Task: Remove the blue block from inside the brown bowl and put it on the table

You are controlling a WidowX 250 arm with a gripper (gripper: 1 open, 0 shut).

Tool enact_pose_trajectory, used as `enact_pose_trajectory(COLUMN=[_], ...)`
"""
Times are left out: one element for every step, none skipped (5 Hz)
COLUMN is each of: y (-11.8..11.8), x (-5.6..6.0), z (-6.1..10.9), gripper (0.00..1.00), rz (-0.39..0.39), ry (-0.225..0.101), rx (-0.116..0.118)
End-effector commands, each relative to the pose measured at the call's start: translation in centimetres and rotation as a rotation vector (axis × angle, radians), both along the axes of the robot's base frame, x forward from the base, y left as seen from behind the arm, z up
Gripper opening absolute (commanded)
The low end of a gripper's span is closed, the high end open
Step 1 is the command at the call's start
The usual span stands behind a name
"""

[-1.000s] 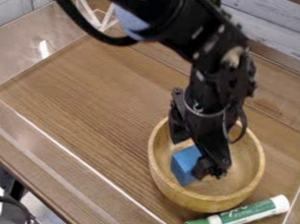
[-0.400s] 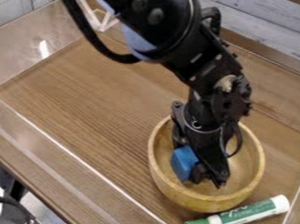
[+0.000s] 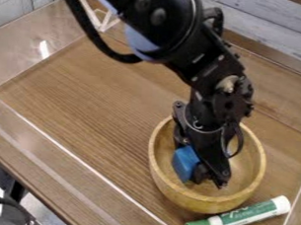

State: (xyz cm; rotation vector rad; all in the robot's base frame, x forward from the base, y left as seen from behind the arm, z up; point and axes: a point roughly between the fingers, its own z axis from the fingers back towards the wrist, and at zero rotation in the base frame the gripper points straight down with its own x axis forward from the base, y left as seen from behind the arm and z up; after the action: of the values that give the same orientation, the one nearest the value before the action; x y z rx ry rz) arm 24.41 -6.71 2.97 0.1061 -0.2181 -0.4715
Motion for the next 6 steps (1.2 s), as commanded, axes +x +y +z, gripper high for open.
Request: enact_pose_trajectory(y=[-0.05, 0.09, 0.23, 0.38, 0.53, 0.74], x=[0.61, 0.57, 0.54, 0.50, 0.46, 0.37], z=[0.73, 0.88, 1.02, 1.08, 1.15, 1.50], gripper=[0.00, 0.00, 0.00, 0.00, 0.00, 0.00], rz=[-0.002, 0.002, 0.006, 0.011, 0.016, 0.022], ry=[-0.015, -0.004, 0.007, 0.016, 0.025, 0.041], rx=[0.005, 0.012, 0.020, 0.027, 0.033, 0.043])
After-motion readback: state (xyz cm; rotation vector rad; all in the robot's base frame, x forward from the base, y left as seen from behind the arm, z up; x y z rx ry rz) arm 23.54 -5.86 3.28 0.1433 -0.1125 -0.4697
